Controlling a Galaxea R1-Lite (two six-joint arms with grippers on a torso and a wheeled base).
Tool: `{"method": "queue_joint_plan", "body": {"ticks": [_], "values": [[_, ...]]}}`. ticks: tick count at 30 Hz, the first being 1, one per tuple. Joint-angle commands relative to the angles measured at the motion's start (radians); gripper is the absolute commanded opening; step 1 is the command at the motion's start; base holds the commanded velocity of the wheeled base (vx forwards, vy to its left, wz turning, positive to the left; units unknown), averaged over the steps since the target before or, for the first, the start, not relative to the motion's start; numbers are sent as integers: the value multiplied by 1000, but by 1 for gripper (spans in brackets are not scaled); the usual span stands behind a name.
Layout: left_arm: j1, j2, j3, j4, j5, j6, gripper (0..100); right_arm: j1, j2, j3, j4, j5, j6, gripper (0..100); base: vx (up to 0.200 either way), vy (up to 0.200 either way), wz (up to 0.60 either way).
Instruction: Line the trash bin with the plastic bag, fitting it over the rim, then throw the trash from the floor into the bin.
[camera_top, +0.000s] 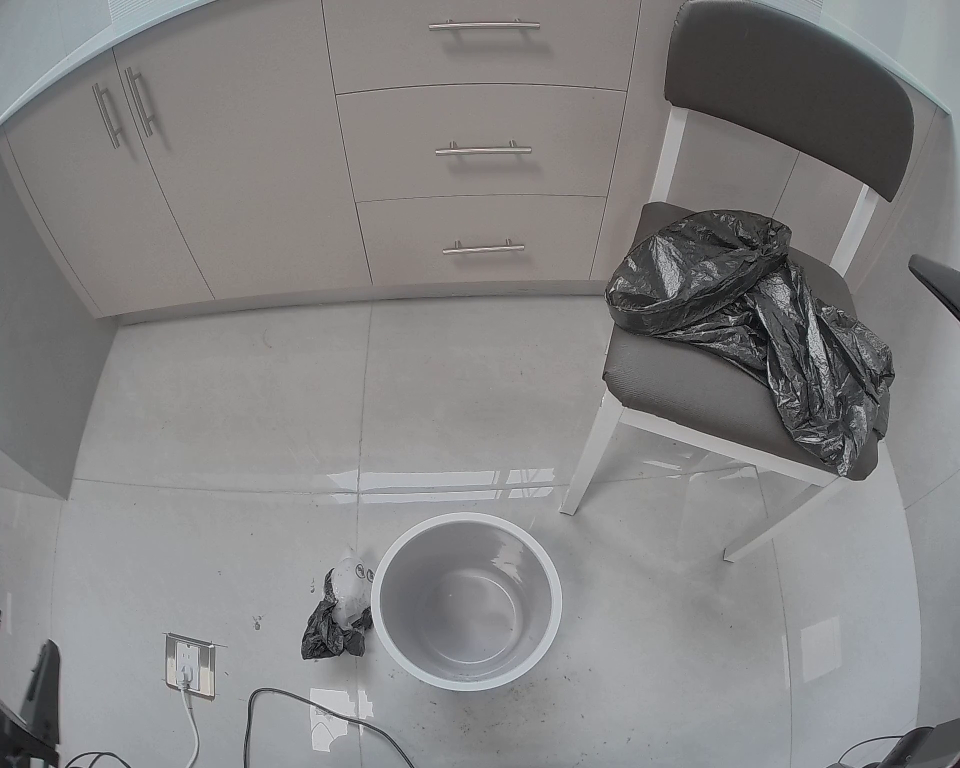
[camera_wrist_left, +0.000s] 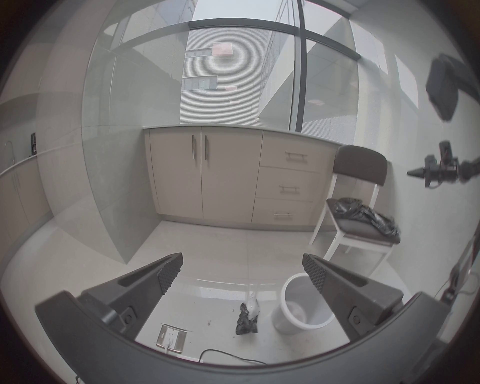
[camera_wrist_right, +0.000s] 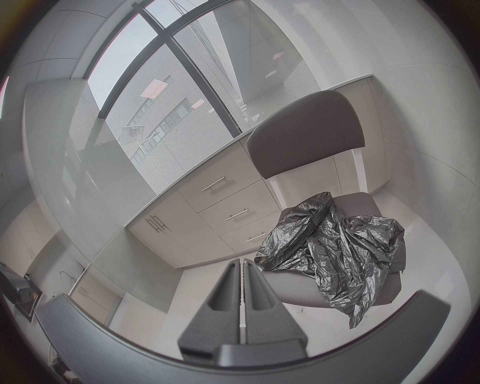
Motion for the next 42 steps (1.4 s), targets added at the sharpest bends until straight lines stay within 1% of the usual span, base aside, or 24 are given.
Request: {"method": "queue_joint_plan", "body": {"ticks": [1, 2, 4, 6, 7, 8, 9, 11, 14, 15, 20, 21, 22, 23, 25, 26, 28, 29, 30, 32, 35, 37, 40, 42], "values": [[-105, 309, -784, 484, -18, -181, 100, 89, 108, -74, 2, -7, -9, 0, 0, 0, 0], [-108, 286, -751, 473, -16, -179, 100, 90, 127, -84, 3, -12, -13, 0, 0, 0, 0], [-111, 244, -703, 457, -15, -176, 100, 95, 173, -116, 8, -29, -50, 0, 0, 0, 0], [-106, 243, -683, 456, -18, -169, 100, 121, 228, -157, 6, -68, -102, 0, 0, 0, 0], [-108, 249, -682, 453, -18, -169, 100, 132, 248, -173, 6, -85, -115, 0, 0, 0, 0], [-108, 289, -679, 448, -15, -172, 100, 159, 304, -225, 8, -139, -141, 0, 0, 0, 0], [-109, 319, -680, 447, -15, -173, 100, 170, 332, -254, 9, -164, -148, 0, 0, 0, 0], [-109, 373, -679, 424, -16, -175, 100, 184, 387, -315, 12, -196, -170, 0, 0, 0, 0], [-109, 433, -665, 362, -24, -175, 100, 198, 453, -395, 31, -203, -196, 0, 0, 0, 0], [-109, 474, -657, 327, -22, -175, 100, 198, 493, -439, 42, -205, -197, 0, 0, 0, 0], [-109, 563, -631, 252, -24, -175, 100, 196, 630, -584, 45, -206, -194, 0, 0, 0, 0], [-111, 582, -613, 226, -25, -173, 100, 190, 699, -660, 45, -214, -193, 0, 0, 0, 0], [-111, 586, -600, 212, -25, -173, 100, 189, 739, -705, 45, -230, -191, 0, 0, 0, 0], [-111, 588, -586, 197, -25, -172, 100, 186, 782, -760, 45, -259, -191, 0, 0, 0, 0], [-111, 588, -582, 192, -25, -172, 100, 184, 794, -777, 46, -269, -191, 0, 0, 0, 0], [-111, 593, -554, 160, -25, -172, 100, 170, 895, -923, 46, -360, -188, 0, 0, 0, 0], [-111, 589, -542, 152, -24, -172, 100, 164, 930, -982, 48, -389, -184, 0, 0, 0, 0], [-111, 585, -528, 152, -24, -172, 100, 164, 950, -1016, 46, -406, -168, 0, 0, 0, 0], [-111, 583, -525, 151, -24, -172, 100, 164, 953, -1022, 48, -411, -164, 0, 0, 0, 0], [-111, 573, -510, 152, -24, -172, 100, 166, 961, -1033, 46, -441, -151, 0, 0, 0, 0], [-111, 550, -499, 152, -25, -172, 100, 164, 964, -1044, 43, -504, -150, 0, 0, 0, 0], [-111, 539, -496, 152, -25, -172, 100, 158, 963, -1050, 43, -524, -148, 0, 0, 0, 0], [-111, 519, -493, 154, -25, -172, 100, 141, 959, -1056, 42, -532, -142, 0, 0, 0, 0], [-111, 507, -484, 154, -25, -169, 100, 135, 964, -1068, 42, -562, -142, 0, 0, 0, 0]]}}
